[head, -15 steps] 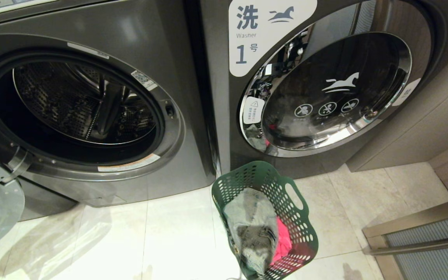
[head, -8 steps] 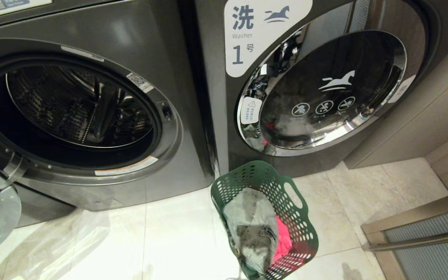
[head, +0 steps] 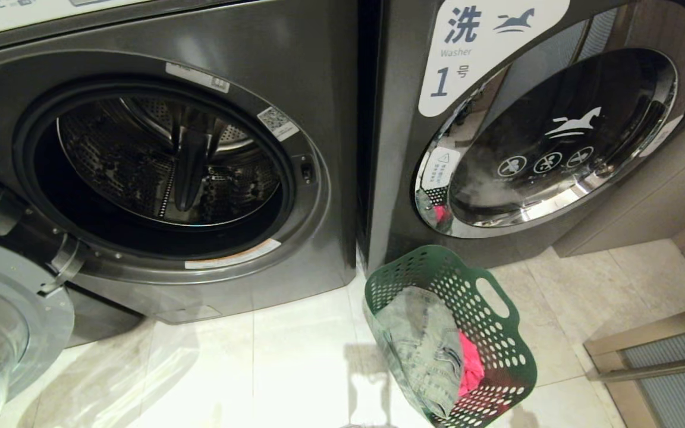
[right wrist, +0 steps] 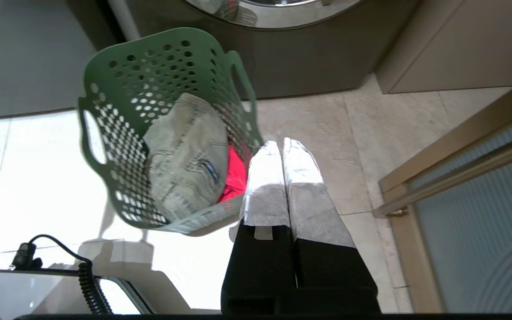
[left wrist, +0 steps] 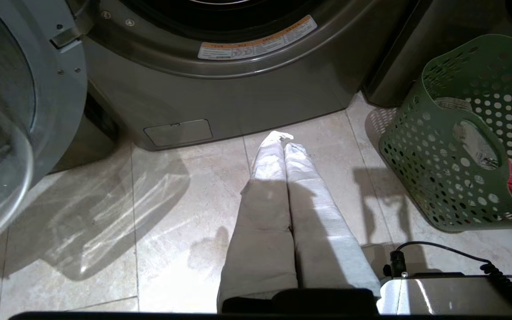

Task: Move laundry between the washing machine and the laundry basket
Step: Pick a cloth and place it into the basket

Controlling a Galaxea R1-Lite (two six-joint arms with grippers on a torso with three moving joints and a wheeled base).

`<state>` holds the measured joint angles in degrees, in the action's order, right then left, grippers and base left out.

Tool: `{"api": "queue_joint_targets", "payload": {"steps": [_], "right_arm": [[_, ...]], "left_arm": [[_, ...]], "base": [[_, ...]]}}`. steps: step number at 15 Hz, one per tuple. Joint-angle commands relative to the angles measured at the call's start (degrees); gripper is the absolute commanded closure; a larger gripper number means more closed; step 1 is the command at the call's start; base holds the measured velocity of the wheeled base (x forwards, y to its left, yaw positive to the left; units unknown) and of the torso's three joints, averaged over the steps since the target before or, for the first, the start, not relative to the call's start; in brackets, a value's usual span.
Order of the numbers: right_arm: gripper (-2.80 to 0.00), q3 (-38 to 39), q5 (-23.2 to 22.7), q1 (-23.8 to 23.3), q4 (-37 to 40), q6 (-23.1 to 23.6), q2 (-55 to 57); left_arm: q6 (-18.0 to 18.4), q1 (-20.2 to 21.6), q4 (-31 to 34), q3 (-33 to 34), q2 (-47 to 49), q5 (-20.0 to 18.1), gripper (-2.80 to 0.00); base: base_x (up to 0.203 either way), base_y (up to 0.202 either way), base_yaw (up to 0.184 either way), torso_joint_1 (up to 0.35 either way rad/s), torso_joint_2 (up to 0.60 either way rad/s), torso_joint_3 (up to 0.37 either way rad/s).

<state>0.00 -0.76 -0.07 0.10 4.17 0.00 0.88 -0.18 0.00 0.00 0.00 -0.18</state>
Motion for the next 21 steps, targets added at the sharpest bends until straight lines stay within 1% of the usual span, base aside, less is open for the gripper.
{"api": "queue_joint_targets", "payload": {"steps": [1,8,10,13,14,15,17,19,20,21], "right_arm": [[0.00,0.00,-0.04,-0.01,-0.01,0.05,0.09],[0.00,0.00,-0.04,-0.01,-0.10,-0.13,0.09],[0.00,0.00,-0.21,-0.01,-0.10,0.40,0.09],[0.00,-0.19,0.41,-0.10,-0.33,0.60,0.09],[0.00,-2.42,0.58,-0.10,0.21,1.15,0.36],[0.00,-6.54,0.62,-0.11,1.59,1.58,1.44],[0.00,-20.71,1.73,-0.32,7.92,0.94,8.12],[0.00,-30.98,2.92,-0.50,13.92,-3.21,21.04],[0.00,-34.43,3.45,-0.57,16.32,-5.98,28.85],[0.00,-35.88,3.84,-0.62,18.06,-8.34,35.55]], "left_arm": [[0.00,0.01,0.00,0.00,0.01,0.00,0.00],[0.00,0.01,0.00,0.00,0.00,0.00,0.00],[0.18,0.01,0.00,0.00,0.06,0.00,0.00],[0.09,0.01,0.00,0.00,0.00,0.00,0.00],[0.24,0.01,0.00,0.00,0.02,-0.08,0.00],[0.44,0.01,-0.09,0.00,0.05,-0.17,0.00],[0.44,0.01,-0.09,0.00,0.09,-0.26,0.00],[0.35,0.01,-0.09,0.00,0.02,-0.17,0.00],[0.23,0.01,-0.18,0.00,0.04,-0.04,0.00],[0.18,0.01,-0.18,0.00,0.01,0.00,0.00]], "base": [[0.000,0.194,-0.002,0.006,0.00,-0.002],[0.000,0.191,-0.003,0.002,0.00,0.002],[0.000,0.095,-0.003,0.003,0.00,0.000],[0.000,0.000,0.000,0.000,0.00,0.000],[0.000,0.000,0.000,0.000,0.00,0.000],[0.000,0.000,0.000,0.000,0.00,0.000],[0.000,0.000,0.000,0.000,0.00,0.000],[0.000,0.000,0.000,0.000,0.00,0.000],[0.000,0.000,0.000,0.000,0.00,0.000],[0.000,0.000,0.000,0.000,0.00,0.000]]}}
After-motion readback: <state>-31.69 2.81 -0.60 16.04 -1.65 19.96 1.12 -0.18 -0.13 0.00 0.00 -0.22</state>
